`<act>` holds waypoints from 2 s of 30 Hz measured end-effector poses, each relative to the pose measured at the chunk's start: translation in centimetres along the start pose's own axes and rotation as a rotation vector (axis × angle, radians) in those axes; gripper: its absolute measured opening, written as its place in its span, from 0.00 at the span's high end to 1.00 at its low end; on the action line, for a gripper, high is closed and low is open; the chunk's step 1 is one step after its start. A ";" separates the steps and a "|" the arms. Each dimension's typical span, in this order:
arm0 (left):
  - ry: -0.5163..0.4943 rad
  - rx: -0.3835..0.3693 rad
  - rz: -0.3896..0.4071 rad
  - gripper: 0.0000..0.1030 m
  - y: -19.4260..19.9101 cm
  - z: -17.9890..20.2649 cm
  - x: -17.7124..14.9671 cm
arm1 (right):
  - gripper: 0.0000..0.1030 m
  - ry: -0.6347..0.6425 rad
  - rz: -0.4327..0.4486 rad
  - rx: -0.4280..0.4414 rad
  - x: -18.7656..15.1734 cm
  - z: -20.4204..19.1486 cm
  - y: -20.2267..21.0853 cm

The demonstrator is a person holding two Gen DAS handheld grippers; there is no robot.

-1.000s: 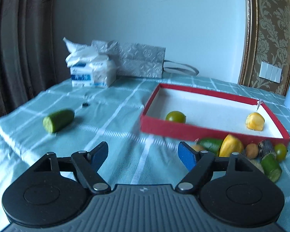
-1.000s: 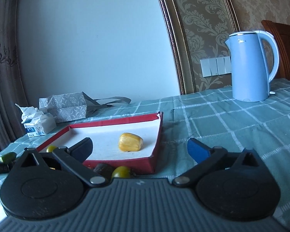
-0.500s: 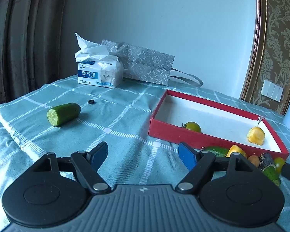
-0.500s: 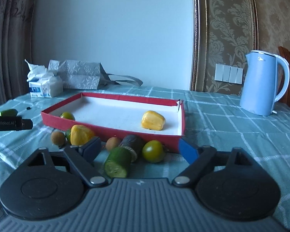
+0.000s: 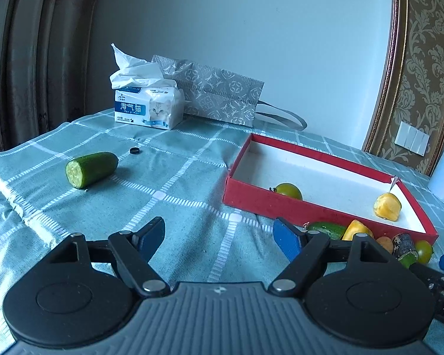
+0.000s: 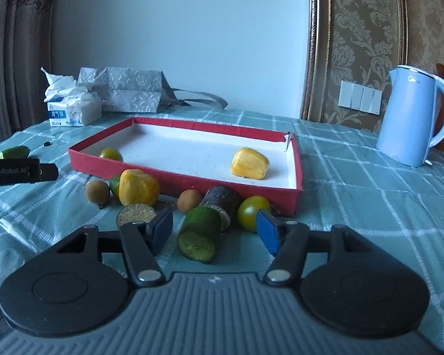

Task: Organize fruits
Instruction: 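Grasp the cucumber chunk with the right gripper, then lift the cucumber chunk toward the tray with the right gripper while the left gripper grasps the eggplant slice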

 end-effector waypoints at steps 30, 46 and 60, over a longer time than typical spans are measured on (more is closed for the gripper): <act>0.006 -0.016 -0.025 0.19 -0.3 0.2 -0.3 | 0.68 -0.092 -0.090 0.064 0.0 -0.2 -0.9; 0.001 -0.004 -0.048 0.19 -0.5 0.2 -0.7 | 0.68 -0.221 0.025 -0.053 -0.7 9.0 0.3; -0.174 -0.137 -0.093 0.19 0.6 9.2 -3.2 | 0.68 -0.344 0.039 -0.012 -1.3 11.1 0.0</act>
Point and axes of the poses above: each gripper's, at about its wrist camera, not at the fingertips, and y roughly against the way its jaws point, z to its right, x to its top, the point moved 7 cm from there along -y, roughly the way its jaws point, and after that the axes turned 10 degrees about -x, right-handed, at the moved point
